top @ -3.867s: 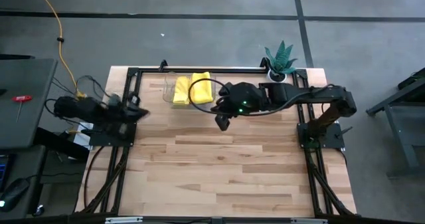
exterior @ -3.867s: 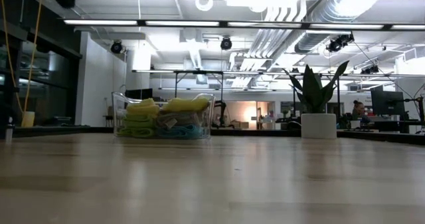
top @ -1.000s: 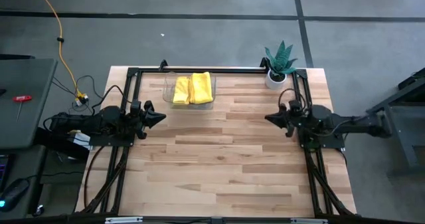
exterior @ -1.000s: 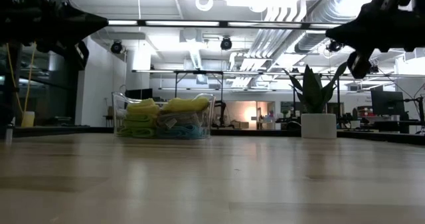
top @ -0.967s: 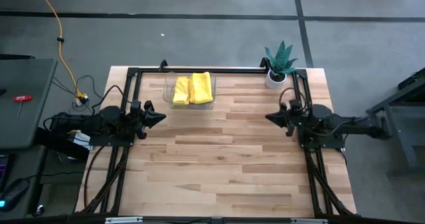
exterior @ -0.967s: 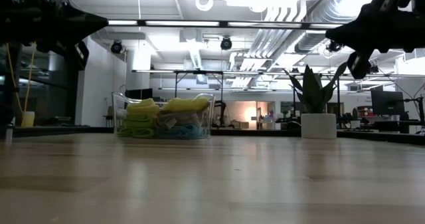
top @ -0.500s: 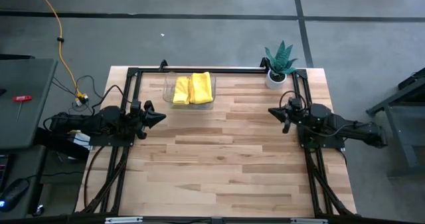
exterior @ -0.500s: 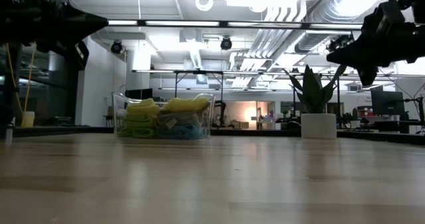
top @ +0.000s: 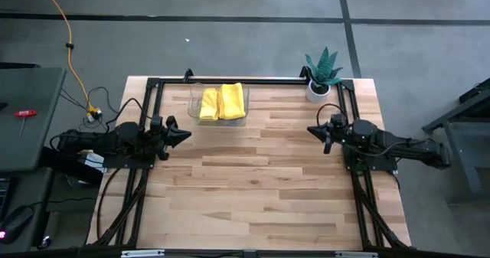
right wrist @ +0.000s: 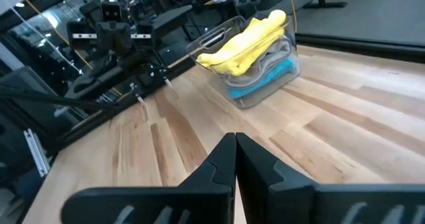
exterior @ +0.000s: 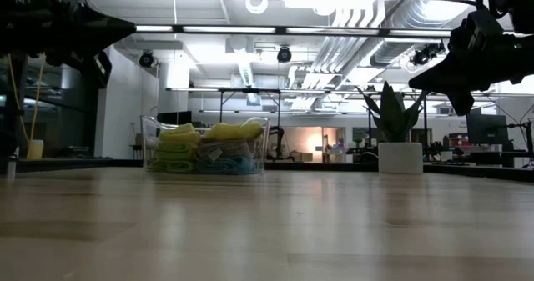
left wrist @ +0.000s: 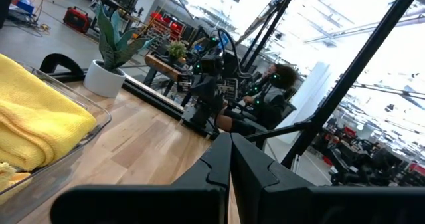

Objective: Fold microfiber towels
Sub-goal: Return to Home Position

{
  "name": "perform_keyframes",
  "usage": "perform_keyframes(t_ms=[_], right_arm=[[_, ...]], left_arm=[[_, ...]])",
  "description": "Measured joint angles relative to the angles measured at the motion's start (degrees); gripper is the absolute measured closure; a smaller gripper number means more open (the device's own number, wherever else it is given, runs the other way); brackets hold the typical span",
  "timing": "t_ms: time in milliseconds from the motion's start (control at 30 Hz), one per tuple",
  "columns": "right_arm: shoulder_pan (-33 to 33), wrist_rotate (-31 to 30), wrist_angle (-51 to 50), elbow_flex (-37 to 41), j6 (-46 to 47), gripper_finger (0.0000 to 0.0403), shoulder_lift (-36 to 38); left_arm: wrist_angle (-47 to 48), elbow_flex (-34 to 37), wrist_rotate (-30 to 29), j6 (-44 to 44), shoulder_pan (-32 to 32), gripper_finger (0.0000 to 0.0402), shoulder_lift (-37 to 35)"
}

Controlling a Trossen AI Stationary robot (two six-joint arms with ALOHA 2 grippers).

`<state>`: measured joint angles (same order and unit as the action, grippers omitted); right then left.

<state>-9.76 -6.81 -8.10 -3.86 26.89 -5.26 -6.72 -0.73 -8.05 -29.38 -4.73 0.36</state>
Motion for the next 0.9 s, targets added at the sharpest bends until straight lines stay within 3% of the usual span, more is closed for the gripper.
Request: perform_keyframes(t_ms=[900], right_arm=[[0.00, 0.02, -0.02, 0.00, 1.59, 0.0402, 0.00]], left_arm=[[0.00, 0.00, 0.00, 0.00, 0.00, 0.0401, -0.02]])
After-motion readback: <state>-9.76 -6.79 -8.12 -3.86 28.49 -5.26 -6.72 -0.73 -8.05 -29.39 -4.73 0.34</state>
